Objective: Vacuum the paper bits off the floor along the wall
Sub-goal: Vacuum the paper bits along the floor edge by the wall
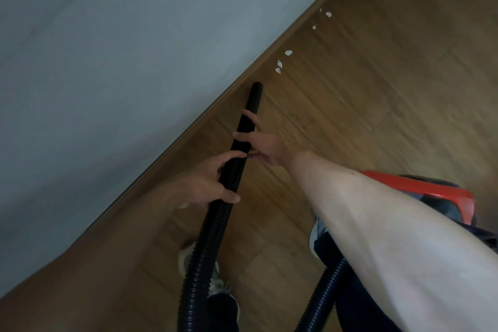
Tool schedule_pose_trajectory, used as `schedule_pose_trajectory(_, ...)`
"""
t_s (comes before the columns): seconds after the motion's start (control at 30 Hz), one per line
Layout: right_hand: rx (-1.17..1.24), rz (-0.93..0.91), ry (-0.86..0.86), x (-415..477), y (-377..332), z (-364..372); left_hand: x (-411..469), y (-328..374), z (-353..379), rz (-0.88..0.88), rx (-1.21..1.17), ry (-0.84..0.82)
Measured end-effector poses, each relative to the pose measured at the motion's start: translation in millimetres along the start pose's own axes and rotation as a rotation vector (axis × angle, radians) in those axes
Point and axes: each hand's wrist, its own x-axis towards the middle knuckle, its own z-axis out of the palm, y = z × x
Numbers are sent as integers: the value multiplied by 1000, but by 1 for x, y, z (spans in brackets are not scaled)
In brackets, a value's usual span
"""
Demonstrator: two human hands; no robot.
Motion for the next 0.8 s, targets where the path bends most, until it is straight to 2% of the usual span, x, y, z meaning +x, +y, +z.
schedule_pose_trajectory(0.23, 55, -9, 9, 2, -16, -34, 18, 22, 13, 65, -25, 38)
schedule_pose_trajectory(0.8, -47, -2, -59, 14, -42, -110, 59, 66, 62, 161, 1, 139)
